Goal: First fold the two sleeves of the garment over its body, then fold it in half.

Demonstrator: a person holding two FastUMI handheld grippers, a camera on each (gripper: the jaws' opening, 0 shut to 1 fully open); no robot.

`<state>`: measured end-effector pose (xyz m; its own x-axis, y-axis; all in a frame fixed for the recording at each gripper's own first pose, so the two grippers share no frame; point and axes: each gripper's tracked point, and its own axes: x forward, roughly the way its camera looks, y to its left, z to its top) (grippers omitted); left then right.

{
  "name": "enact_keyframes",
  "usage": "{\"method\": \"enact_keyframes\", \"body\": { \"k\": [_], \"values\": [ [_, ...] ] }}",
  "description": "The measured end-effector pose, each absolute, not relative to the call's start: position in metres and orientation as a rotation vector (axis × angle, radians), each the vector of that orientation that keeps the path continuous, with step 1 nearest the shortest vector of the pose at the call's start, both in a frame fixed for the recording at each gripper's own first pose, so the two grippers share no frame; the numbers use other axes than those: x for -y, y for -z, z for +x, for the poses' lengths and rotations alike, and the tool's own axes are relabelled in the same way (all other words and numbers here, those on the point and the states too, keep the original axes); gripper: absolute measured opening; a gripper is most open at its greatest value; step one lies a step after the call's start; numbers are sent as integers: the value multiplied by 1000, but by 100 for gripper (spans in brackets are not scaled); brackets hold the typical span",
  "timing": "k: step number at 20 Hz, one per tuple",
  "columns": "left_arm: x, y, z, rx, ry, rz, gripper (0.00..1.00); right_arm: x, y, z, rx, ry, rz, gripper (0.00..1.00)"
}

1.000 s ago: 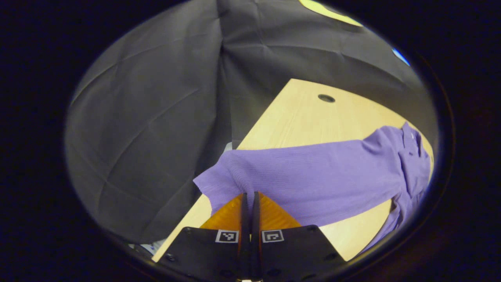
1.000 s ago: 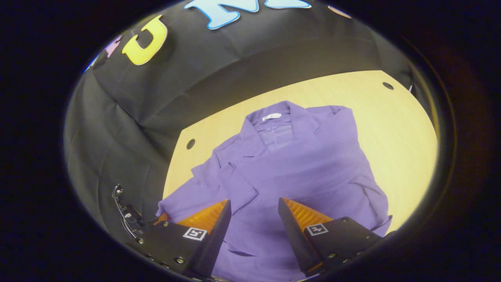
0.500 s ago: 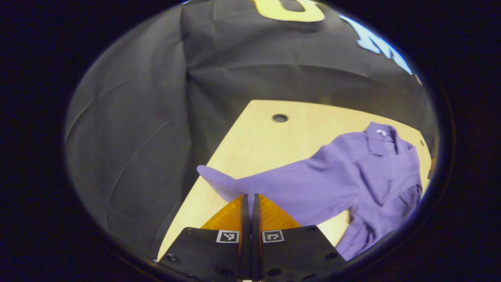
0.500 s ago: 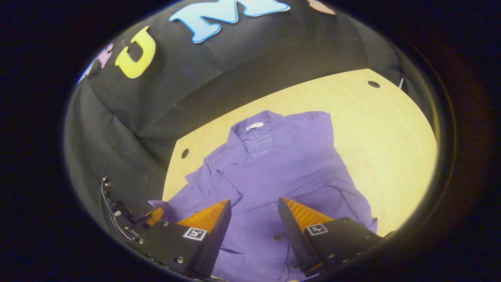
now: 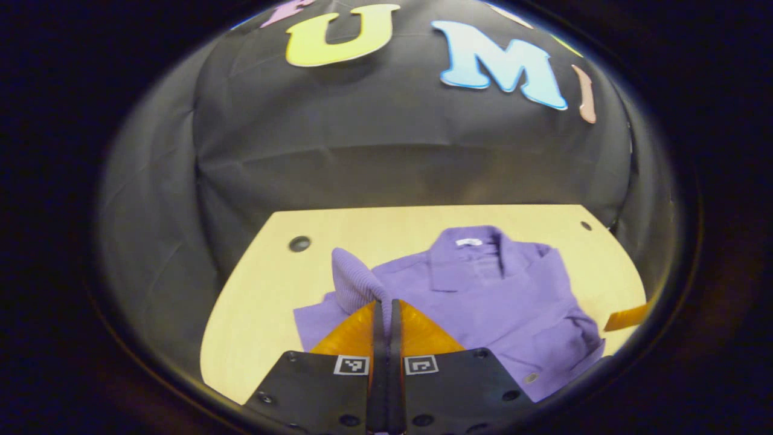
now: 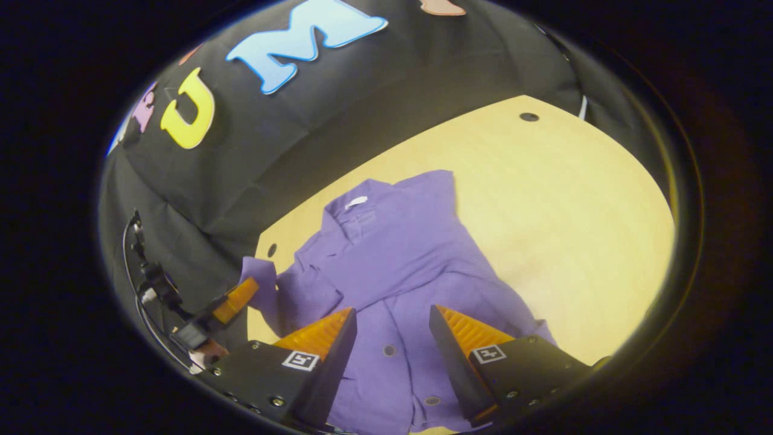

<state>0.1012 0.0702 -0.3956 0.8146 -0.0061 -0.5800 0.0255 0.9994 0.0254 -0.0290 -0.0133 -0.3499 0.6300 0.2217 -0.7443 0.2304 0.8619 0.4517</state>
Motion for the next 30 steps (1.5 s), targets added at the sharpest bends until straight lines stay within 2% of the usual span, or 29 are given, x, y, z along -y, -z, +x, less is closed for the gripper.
{"method": "enact_keyframes", "body": {
  "k": [10, 16, 18, 21, 22, 24, 25, 26, 29, 30],
  "values": [
    [165, 388, 108, -619, 386, 67, 7, 104, 349, -89, -849, 211, 660, 77],
    [206, 416, 107, -712, 404, 123, 7, 127, 350, -111, -833, 259, 685, 77],
    [218, 416, 105, -718, 442, 64, 14, 132, 349, -118, -829, 265, 693, 77],
    [219, 409, 100, -701, 455, 76, 96, 137, 352, -122, -834, 268, 697, 77],
    [217, 409, 99, -700, 454, 88, 92, 137, 352, -122, -838, 264, 694, 77],
    [207, 411, 89, -715, 446, 106, 93, 135, 356, -129, -851, 251, 682, 77],
    [197, 414, 80, -726, 436, 106, 96, 132, 358, -132, -863, 243, 673, 77],
    [186, 417, 69, -741, 433, 98, 93, 131, 361, -136, -875, 232, 663, 77],
    [152, 429, 36, -782, 414, 92, 93, 122, 372, -146, -923, 197, 630, 77],
    [138, 434, 23, -799, 403, 96, 97, 119, 376, -150, -942, 186, 618, 77]
  ]
}}
